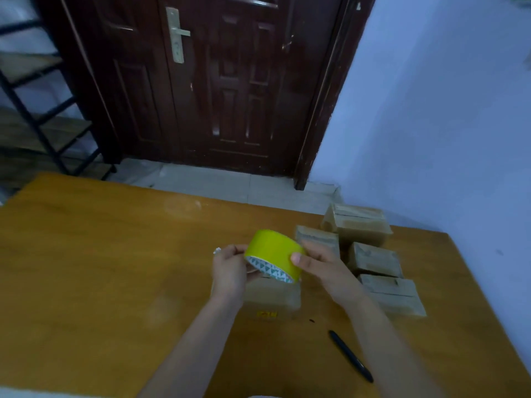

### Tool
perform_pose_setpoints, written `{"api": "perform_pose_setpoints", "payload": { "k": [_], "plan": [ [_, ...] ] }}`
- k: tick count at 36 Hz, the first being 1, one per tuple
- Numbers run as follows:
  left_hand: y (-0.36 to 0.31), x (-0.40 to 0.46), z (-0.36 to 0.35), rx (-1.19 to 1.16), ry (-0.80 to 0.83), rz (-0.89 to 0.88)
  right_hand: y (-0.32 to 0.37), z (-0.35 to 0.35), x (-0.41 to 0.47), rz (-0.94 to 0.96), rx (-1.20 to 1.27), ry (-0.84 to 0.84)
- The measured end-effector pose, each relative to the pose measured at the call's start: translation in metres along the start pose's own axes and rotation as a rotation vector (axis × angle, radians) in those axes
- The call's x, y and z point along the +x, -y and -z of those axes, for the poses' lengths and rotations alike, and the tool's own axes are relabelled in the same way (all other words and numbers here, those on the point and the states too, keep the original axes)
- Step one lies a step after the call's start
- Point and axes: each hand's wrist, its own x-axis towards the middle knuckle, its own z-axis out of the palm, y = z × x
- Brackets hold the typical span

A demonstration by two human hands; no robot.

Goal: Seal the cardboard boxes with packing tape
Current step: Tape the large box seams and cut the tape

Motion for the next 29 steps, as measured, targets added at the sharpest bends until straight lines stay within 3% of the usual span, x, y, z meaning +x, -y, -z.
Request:
{"api": "perform_pose_setpoints", "payload": {
  "k": [7, 12, 20, 29],
  "plan": [
    [-0.012, 0.024, 0.024, -0.079, -0.171, -0.064, -0.001, 0.027, 0.011, -0.038, -0.276, -0.01],
    [-0.005, 0.028, 0.032, 0.023, -0.146, -0.108, -0.019, 0.045, 0.017, -0.167, -0.513, 0.017],
    [0.04, 0.05, 0.04, -0.021, -0.203, 0.061, -0.05, 0.05, 0.027, -0.283, -0.48, 0.084],
    [0.043, 0.057, 0.043, 0.035, -0.194, 0.033, -0.062, 0.044, 0.026, -0.236, -0.448, 0.066]
  ]
}}
